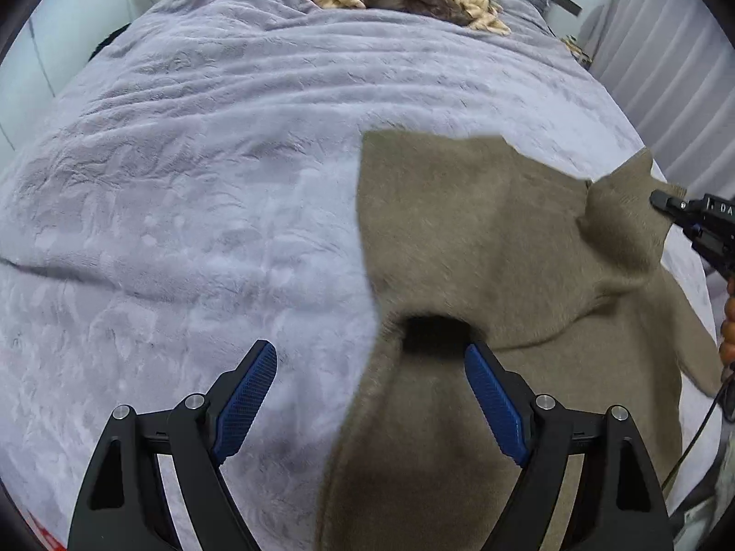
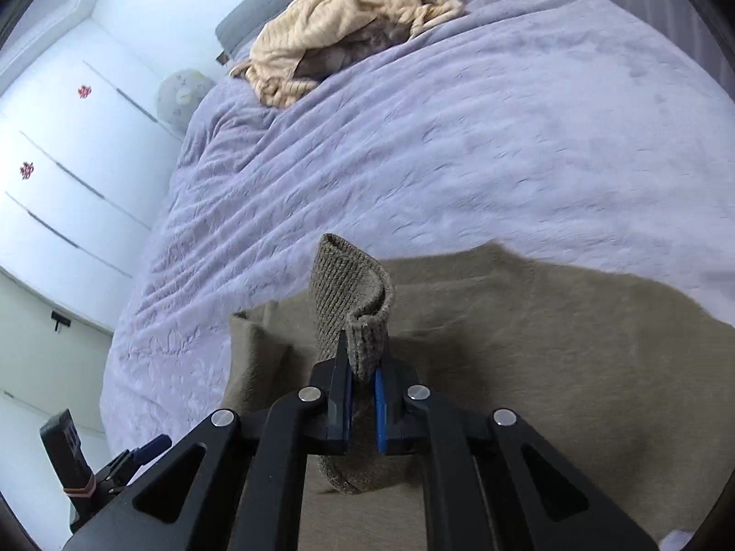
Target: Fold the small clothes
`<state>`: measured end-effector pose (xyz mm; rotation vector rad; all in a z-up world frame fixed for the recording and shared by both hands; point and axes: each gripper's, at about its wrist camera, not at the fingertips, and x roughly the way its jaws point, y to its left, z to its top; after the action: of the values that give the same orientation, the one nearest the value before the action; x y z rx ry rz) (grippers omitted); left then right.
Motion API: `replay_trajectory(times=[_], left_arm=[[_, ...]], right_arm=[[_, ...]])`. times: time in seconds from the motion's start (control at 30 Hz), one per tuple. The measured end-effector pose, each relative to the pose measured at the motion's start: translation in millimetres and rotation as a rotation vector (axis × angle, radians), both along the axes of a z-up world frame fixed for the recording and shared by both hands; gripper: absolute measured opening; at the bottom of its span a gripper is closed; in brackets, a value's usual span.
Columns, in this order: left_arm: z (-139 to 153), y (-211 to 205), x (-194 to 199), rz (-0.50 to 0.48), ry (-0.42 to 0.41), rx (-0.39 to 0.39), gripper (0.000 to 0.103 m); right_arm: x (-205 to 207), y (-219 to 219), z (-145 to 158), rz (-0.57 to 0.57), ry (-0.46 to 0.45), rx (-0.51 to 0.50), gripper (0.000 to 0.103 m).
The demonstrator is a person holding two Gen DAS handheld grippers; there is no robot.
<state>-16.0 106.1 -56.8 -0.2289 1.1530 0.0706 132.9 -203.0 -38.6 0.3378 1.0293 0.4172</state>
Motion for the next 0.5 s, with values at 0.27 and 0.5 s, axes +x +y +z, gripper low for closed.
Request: replay_trajectory(times=[0.27,0.5], left_arm=[[-35,-14,34,0.079,0.024,0.112,0.085],[-30,27,33,0.135,0.004,0.202,0.085]], right_arm=[[-25,-121,-76,-0.338,0.240,0.059,0.008],[-27,-116,-72,-0.297,0.207,0.094,0.008]])
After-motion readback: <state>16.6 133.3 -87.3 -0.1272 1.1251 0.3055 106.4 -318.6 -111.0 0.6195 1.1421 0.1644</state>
